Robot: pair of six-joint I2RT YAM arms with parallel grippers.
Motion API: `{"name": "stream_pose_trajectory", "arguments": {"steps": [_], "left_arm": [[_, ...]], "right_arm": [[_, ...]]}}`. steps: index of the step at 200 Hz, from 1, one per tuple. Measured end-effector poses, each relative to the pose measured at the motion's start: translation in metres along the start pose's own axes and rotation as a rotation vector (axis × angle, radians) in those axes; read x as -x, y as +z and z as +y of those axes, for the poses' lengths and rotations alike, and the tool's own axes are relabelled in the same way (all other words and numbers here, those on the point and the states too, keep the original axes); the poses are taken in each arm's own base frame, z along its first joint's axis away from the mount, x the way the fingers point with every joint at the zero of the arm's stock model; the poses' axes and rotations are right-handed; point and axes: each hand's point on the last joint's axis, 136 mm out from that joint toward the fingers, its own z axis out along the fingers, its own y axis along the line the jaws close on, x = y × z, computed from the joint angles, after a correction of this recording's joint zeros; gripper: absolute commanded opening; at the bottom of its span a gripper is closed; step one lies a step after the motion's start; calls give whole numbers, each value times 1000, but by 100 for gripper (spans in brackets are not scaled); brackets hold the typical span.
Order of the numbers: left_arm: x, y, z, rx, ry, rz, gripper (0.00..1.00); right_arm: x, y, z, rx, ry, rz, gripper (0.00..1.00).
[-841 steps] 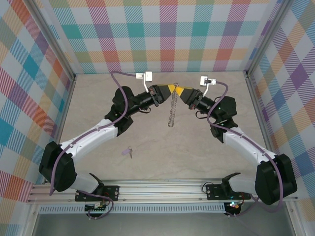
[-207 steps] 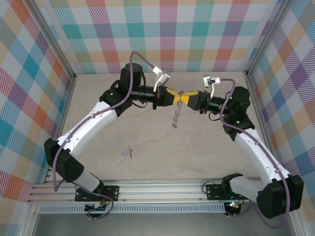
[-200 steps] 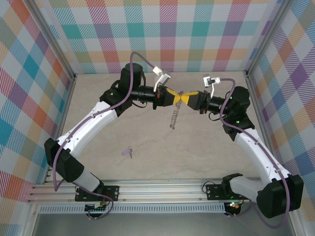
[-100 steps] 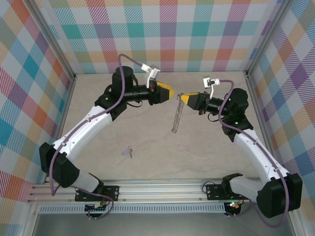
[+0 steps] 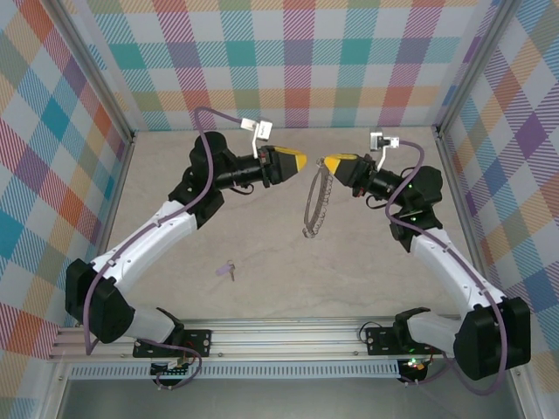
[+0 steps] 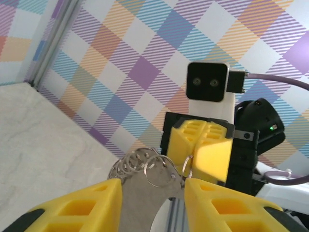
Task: Put the keys on the keyring
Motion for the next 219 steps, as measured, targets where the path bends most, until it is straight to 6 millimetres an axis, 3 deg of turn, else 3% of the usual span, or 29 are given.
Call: {"name": "stream_pose_trajectory", "arguments": {"steps": [34,129,219], "left_arm": [[1,9,-17,-59,2,-18,38],[1,19,-15,-84,-18,-39,37],[-1,24,-17,-94,-14,-41,24]], "right_arm": [[8,3,-3,11,23,-44,0],[14,8,8,61,35,-84,0],[11,11,3,57,57,-81,0]]}}
